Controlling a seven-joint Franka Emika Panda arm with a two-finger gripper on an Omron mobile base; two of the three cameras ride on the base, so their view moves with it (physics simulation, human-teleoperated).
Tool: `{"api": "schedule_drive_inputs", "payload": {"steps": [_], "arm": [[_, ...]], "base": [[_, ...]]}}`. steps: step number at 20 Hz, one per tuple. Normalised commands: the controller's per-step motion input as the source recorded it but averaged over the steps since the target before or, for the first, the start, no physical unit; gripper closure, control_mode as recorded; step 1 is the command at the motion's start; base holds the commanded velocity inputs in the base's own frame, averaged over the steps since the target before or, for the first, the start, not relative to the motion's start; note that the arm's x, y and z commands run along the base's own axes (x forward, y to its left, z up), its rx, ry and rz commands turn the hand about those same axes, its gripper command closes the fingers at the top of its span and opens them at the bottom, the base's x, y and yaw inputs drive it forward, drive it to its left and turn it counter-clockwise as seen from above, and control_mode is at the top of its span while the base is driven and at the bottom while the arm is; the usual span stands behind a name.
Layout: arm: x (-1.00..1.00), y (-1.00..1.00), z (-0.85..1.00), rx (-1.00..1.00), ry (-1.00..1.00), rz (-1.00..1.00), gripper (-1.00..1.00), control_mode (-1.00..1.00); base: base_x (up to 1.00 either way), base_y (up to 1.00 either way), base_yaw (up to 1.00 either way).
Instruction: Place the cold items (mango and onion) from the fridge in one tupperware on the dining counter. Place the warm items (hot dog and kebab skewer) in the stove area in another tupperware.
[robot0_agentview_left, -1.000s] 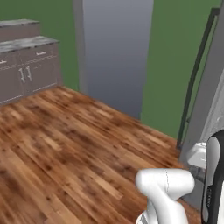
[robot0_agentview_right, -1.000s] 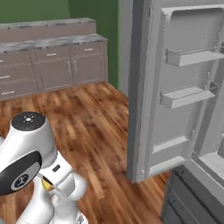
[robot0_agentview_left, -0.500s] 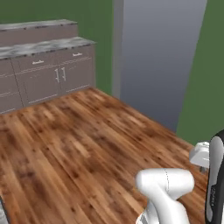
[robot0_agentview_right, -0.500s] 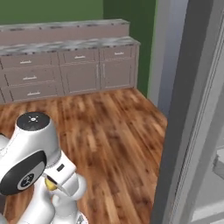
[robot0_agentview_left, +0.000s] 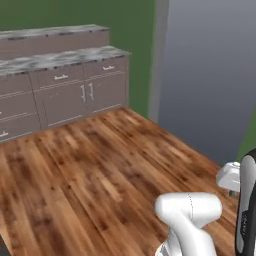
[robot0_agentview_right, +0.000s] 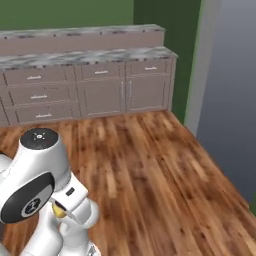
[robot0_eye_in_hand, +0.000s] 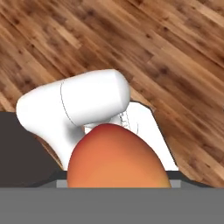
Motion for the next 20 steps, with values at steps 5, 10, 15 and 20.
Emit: {"api": "schedule_drive_inputs", "payload": {"steps": [5,10,15,20], "arm": [[0.00,0.00,0.00,0.00,0.00,0.00,1.00,1.00],[0.00,0.00,0.00,0.00,0.00,0.00,1.00,1.00],[0.00,0.00,0.00,0.00,0.00,0.00,1.00,1.00],[0.00,0.00,0.00,0.00,0.00,0.00,1.00,1.00]], "base": [[0.91,0.27,0.48],[0.96,0.04,0.56],[1.00,-0.02,0.52],[1.00,-0.37,0.43]]}}
